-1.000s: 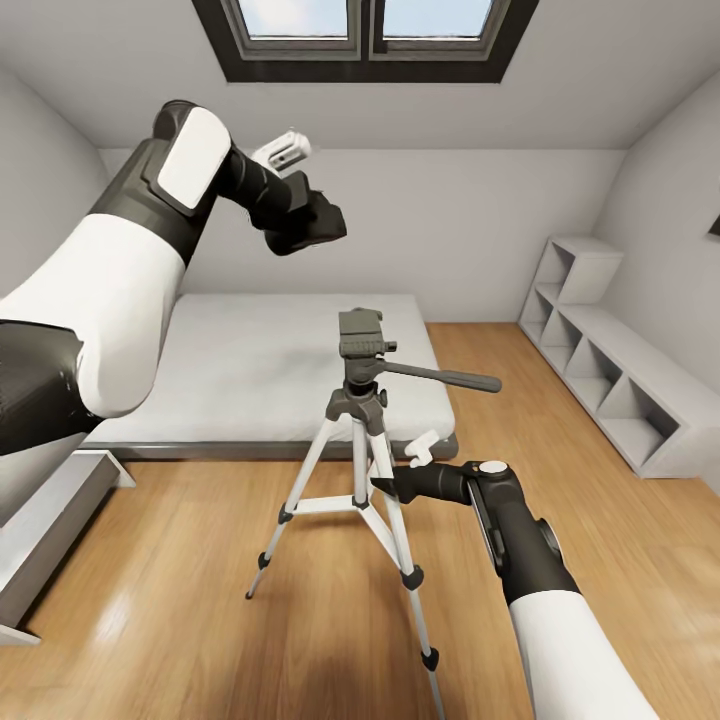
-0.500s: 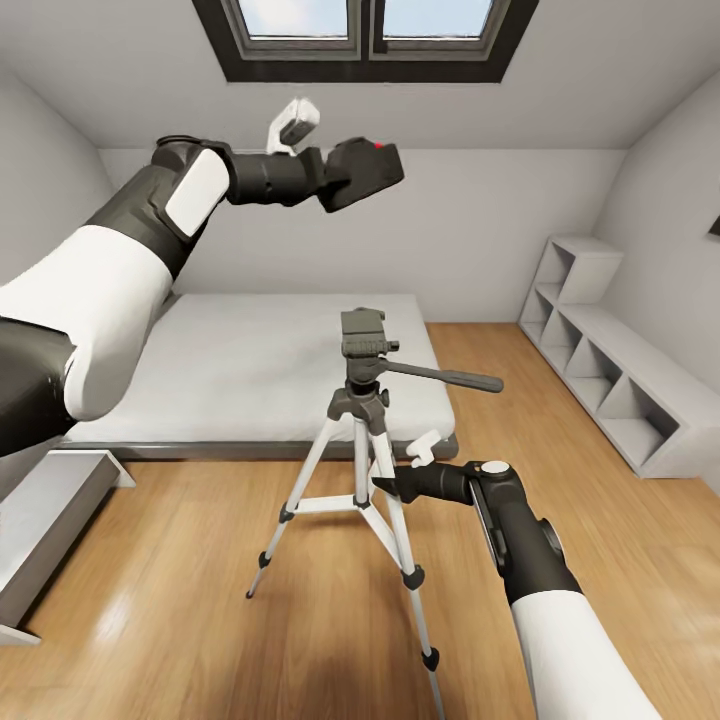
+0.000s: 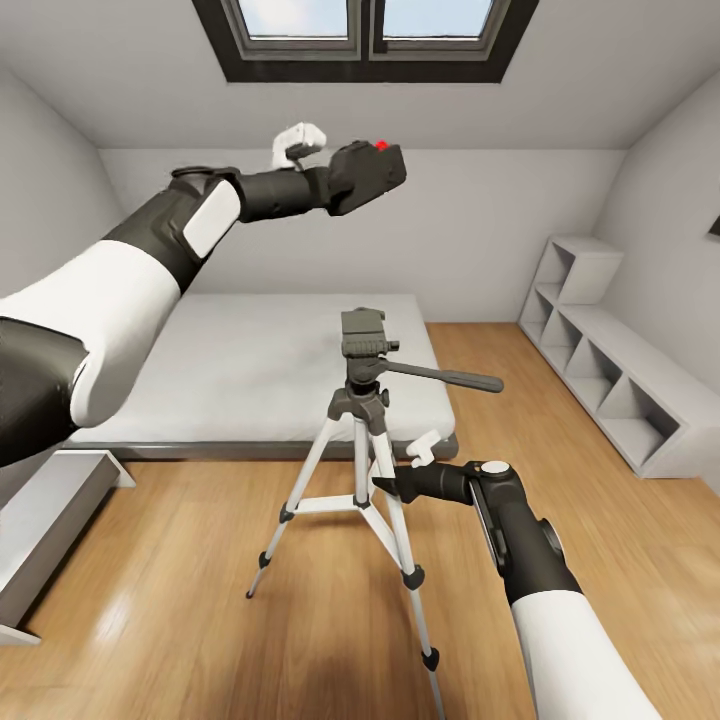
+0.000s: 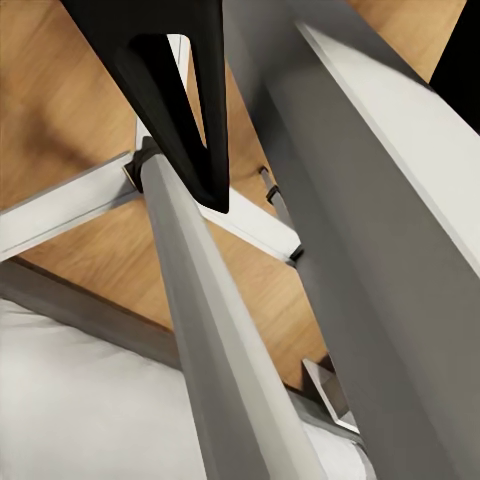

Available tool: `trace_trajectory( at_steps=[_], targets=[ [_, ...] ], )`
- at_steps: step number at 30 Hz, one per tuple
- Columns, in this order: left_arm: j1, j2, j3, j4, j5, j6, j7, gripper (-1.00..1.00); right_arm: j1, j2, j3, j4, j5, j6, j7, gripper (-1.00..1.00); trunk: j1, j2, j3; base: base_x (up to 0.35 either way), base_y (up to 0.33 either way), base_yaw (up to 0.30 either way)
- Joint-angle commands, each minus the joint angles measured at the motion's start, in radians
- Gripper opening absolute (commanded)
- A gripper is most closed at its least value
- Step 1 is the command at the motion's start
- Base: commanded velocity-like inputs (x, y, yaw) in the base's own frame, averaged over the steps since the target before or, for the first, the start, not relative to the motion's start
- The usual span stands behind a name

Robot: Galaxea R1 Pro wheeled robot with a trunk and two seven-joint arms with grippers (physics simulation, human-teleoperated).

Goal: Attach the digital camera to the camera tripod in the bedroom.

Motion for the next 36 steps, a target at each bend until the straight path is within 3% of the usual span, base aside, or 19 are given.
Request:
trace_trajectory(
  at_steps=[1, 3, 4, 10, 13, 20, 24, 25, 26, 29, 32, 34, 36],
  targets=[
    [0.000, 0.002, -0.053, 0.001, -0.018, -0.042, -0.053, -1.00, -0.001, 0.001, -0.003, 0.016, 0.036, -0.001, 0.007, -1.00, 0.001, -0.002, -0.002, 0.000, 0.000, 0.000],
    [0.001, 0.004, -0.105, 0.006, -0.050, -0.085, -0.117, -1.00, -0.001, 0.001, -0.003, 0.016, 0.036, -0.001, 0.007, -1.00, 0.001, -0.002, -0.002, 0.000, 0.000, 0.000],
    [0.001, 0.006, -0.147, 0.012, -0.078, -0.122, -0.186, -1.00, -0.001, 0.001, -0.003, 0.016, 0.036, -0.001, 0.007, -1.00, 0.001, -0.002, -0.002, 0.000, 0.000, 0.000],
    [0.002, 0.014, -0.211, 0.024, -0.129, -0.209, -0.373, -1.00, -0.001, 0.001, -0.002, 0.016, 0.037, 0.000, 0.006, -1.00, 0.001, -0.002, -0.002, 0.000, 0.000, 0.000],
    [0.002, 0.024, -0.218, 0.024, -0.136, -0.220, -0.400, -1.00, -0.001, 0.001, -0.002, 0.017, 0.037, 0.001, 0.006, -1.00, 0.001, -0.002, -0.002, 0.000, 0.000, 0.000],
    [0.004, 0.074, -0.226, 0.020, -0.137, -0.230, -0.452, -1.00, -0.001, 0.001, -0.003, 0.018, 0.035, 0.000, 0.006, -1.00, 0.001, -0.002, -0.002, 0.000, 0.000, 0.000],
    [0.007, 0.101, -0.226, 0.020, -0.135, -0.246, -0.525, -1.00, -0.001, 0.000, -0.003, 0.017, 0.035, -0.001, 0.006, -1.00, 0.001, -0.002, -0.002, 0.000, 0.000, 0.000],
    [0.008, 0.126, -0.226, 0.020, -0.134, -0.286, -0.593, -1.00, -0.001, -0.002, -0.003, 0.018, 0.035, 0.000, 0.006, -1.00, 0.001, -0.002, -0.002, 0.000, 0.000, 0.000],
    [0.008, 0.134, -0.227, 0.020, -0.134, -0.301, -0.611, -1.00, -0.001, -0.002, -0.003, 0.019, 0.034, 0.000, 0.006, -1.00, 0.001, -0.002, -0.002, 0.000, 0.000, 0.000],
    [0.013, 0.138, -0.227, 0.023, -0.132, -0.306, -0.635, -1.00, -0.001, -0.002, -0.003, 0.019, 0.034, -0.001, 0.006, -1.00, 0.001, -0.002, -0.002, 0.000, 0.000, 0.000],
    [0.042, 0.141, -0.226, 0.029, -0.124, -0.308, -0.708, -1.00, -0.001, -0.002, -0.003, 0.019, 0.034, 0.000, 0.006, -1.00, 0.001, -0.002, -0.002, 0.000, 0.000, 0.000],
    [0.070, 0.146, -0.225, 0.034, -0.103, -0.310, -0.784, -1.00, -0.001, -0.003, -0.003, 0.019, 0.034, 0.001, 0.006, -1.00, 0.001, -0.002, -0.002, 0.000, 0.000, 0.000],
    [0.085, 0.151, -0.225, 0.038, -0.081, -0.316, -0.820, -1.00, -0.001, -0.003, -0.003, 0.019, 0.034, 0.001, 0.006, -1.00, 0.001, -0.002, -0.002, 0.000, 0.000, 0.000]
  ],
)
